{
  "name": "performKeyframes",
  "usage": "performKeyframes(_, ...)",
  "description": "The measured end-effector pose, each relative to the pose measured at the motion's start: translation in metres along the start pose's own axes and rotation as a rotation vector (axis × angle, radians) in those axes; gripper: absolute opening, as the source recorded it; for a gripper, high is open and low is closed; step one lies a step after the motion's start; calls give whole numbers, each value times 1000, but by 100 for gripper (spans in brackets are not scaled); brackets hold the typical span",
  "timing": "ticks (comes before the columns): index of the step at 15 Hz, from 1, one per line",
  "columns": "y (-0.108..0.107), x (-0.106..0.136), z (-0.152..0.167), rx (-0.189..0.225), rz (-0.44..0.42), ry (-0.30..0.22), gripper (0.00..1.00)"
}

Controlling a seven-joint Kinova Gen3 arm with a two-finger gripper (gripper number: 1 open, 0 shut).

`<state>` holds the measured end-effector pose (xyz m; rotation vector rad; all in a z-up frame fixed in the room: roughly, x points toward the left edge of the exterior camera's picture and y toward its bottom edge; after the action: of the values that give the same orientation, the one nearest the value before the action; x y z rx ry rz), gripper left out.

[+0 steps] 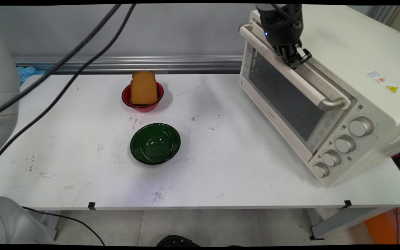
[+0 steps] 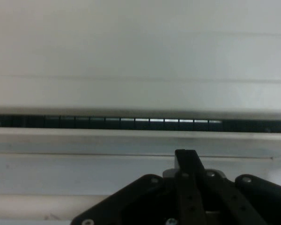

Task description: Open the oven

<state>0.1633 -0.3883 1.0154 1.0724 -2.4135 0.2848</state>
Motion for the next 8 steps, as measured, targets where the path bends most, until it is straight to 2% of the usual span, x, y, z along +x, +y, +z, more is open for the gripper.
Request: performKeyframes(8, 1, -18, -3, 1, 10, -46, 0)
